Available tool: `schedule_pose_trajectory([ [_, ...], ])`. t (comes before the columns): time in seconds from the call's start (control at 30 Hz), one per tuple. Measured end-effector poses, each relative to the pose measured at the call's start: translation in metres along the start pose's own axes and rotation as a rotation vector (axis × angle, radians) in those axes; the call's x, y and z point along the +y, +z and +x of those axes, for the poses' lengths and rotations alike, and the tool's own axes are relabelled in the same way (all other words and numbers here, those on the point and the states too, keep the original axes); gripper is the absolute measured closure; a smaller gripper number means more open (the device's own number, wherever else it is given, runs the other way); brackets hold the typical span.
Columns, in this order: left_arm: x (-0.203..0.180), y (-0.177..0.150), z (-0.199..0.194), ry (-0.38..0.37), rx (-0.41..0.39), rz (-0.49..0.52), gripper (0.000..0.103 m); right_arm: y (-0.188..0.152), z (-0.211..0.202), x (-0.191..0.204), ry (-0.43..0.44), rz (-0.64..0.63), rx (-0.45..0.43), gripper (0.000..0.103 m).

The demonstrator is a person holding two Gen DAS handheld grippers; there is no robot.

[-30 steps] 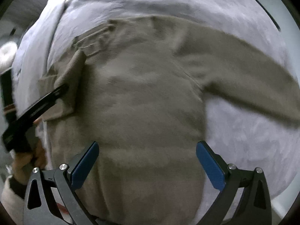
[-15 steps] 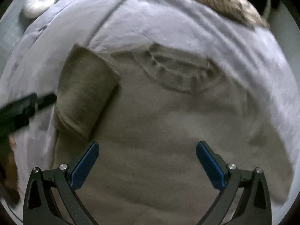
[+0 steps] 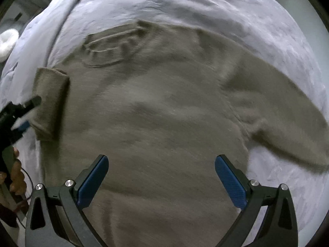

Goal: Fold small clothes

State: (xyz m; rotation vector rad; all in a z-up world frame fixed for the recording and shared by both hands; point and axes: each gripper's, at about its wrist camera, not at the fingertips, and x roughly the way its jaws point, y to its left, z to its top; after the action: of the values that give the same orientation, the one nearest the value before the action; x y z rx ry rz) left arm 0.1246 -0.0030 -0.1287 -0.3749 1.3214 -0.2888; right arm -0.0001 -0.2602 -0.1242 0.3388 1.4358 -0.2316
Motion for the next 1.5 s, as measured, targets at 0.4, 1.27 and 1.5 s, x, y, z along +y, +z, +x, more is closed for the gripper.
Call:
schedule_pose_trajectory([
  [0.4, -0.190, -0.081, 0.016, -0.060, -0.040, 0.785, 0.016, -0.012, -0.010, -0.096, -0.029, 0.284, -0.025, 0.000],
  [1.27, 0.022, 0.051, 0.028, 0.311, -0.028, 0.151, 0.016, 0.090, 0.033, 0.101, -0.144, -0.278, -0.268, 0.087],
  [1.5, 0.024, 0.051, 0.033, 0.269, -0.010, 0.164, 0.074, 0.052, 0.007, -0.043, 0.278, 0.272, -0.262, 0.083],
])
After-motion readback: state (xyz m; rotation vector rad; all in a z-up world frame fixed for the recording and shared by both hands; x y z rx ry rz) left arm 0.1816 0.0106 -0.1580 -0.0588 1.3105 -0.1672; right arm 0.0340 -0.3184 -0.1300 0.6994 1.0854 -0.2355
